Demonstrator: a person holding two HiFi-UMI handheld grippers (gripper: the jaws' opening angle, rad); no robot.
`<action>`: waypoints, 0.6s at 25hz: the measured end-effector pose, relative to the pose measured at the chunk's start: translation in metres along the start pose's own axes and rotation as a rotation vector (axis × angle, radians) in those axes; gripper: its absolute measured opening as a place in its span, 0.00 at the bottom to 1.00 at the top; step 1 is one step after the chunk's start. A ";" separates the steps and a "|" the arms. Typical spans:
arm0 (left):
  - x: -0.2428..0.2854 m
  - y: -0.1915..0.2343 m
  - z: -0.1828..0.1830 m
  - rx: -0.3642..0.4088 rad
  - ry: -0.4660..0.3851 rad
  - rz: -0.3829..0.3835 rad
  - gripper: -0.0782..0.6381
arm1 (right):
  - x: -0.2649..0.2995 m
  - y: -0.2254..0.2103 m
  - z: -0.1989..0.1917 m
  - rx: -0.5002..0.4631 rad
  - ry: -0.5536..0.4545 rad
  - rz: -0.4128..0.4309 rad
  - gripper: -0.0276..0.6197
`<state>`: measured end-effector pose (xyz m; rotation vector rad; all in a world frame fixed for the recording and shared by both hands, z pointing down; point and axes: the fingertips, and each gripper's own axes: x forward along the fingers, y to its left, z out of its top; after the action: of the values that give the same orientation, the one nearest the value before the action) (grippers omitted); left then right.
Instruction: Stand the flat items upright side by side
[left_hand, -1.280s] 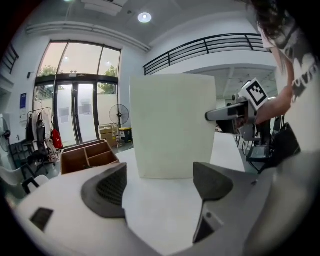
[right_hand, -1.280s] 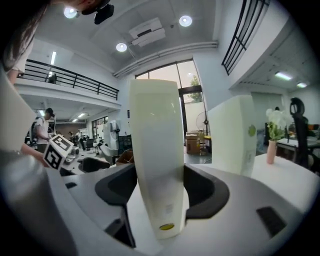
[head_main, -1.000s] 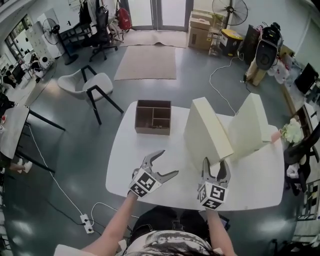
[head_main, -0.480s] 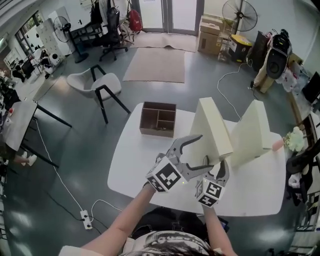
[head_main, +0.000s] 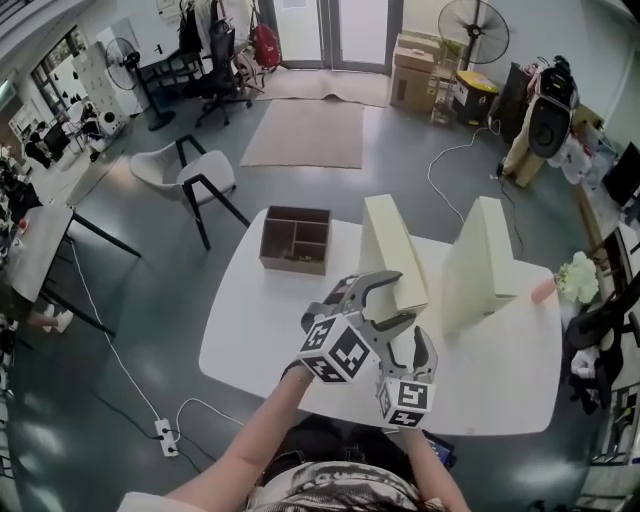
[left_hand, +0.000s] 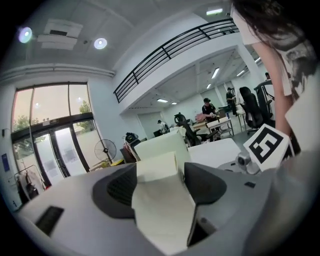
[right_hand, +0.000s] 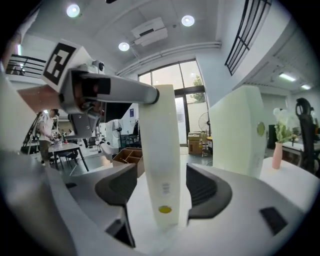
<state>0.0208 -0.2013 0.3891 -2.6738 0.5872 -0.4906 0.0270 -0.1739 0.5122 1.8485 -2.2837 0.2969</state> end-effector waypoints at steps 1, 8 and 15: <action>0.001 0.000 0.000 0.000 0.010 0.010 0.53 | -0.007 -0.006 -0.004 -0.013 0.005 0.013 0.50; 0.003 -0.001 -0.001 0.008 0.058 0.036 0.52 | -0.059 -0.104 -0.022 -0.006 0.020 -0.122 0.50; 0.002 0.000 0.001 0.002 0.071 0.065 0.52 | -0.033 -0.190 -0.007 0.023 0.013 -0.201 0.58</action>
<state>0.0229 -0.2017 0.3893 -2.6352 0.6914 -0.5697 0.2196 -0.1791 0.5168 2.0601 -2.0727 0.3041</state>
